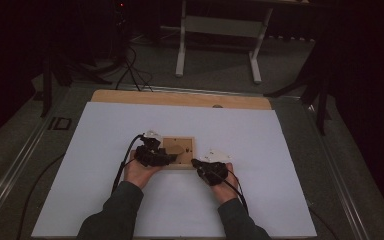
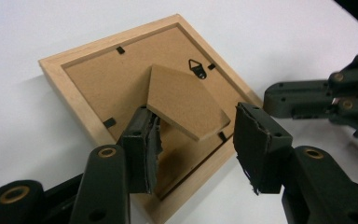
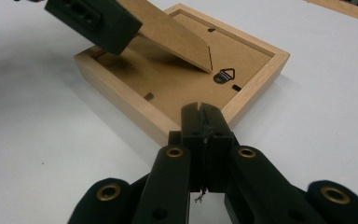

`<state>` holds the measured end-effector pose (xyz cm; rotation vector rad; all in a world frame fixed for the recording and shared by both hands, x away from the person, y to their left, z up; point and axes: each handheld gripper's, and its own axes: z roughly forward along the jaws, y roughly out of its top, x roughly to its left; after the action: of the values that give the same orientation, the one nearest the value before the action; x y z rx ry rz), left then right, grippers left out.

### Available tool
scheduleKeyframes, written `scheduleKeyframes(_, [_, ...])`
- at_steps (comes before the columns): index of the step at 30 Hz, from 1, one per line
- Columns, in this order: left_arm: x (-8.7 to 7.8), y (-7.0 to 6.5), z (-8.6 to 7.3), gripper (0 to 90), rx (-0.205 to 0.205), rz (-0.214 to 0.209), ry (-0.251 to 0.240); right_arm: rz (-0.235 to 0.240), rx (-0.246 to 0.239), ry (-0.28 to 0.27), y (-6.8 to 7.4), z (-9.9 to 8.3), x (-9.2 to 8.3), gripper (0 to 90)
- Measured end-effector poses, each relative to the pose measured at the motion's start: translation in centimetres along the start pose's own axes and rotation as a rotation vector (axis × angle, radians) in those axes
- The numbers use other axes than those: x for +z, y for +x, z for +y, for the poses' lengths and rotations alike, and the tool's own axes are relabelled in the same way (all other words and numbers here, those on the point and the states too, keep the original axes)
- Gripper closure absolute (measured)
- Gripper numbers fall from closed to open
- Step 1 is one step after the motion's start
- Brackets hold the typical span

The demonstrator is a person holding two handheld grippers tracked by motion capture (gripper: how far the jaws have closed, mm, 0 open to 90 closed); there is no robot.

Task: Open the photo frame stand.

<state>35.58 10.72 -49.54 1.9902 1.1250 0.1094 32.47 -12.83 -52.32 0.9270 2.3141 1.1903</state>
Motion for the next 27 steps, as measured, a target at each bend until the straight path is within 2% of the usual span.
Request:
scheduleKeyframes(7, [0.6,0.5,0.4,50.2,-0.059,-0.029,0.003,-0.001,-0.001,0.001,0.0,0.0,0.0,88.8])
scheduleKeyframes(19, [1.3,0.9,0.9,47.7,-0.081,-0.029,0.038,-0.001,-0.001,0.001,0.0,0.0,0.0,88.5])
scheduleKeyframes(27, [1.3,1.4,1.2,48.5,-0.115,-0.051,0.028,-0.001,-0.002,0.001,0.0,0.0,0.0,88.5])
